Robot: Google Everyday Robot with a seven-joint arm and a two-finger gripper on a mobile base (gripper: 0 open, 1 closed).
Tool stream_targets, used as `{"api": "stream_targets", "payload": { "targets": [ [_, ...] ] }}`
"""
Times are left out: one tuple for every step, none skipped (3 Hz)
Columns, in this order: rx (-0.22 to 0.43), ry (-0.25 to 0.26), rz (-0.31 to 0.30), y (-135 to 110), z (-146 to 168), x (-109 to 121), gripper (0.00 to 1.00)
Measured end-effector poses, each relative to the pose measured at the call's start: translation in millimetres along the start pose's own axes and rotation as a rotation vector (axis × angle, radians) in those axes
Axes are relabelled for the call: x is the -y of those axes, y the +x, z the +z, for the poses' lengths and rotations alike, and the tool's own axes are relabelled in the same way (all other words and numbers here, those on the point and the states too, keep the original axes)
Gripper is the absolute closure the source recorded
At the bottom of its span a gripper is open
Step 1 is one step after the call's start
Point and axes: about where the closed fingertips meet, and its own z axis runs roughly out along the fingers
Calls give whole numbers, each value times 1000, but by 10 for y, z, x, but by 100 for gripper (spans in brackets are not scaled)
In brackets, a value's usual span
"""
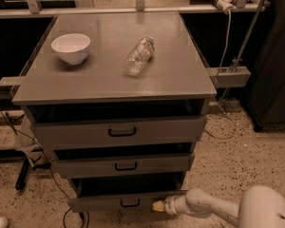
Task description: Close bottom drawer
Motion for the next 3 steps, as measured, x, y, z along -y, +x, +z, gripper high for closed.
{"api": "stream_targets", "payload": {
  "targets": [
    [9, -8, 5, -160, 68, 74, 100],
    [12, -1, 1, -330, 111, 116, 100],
    [29, 14, -6, -509, 66, 148, 100]
  ]
}}
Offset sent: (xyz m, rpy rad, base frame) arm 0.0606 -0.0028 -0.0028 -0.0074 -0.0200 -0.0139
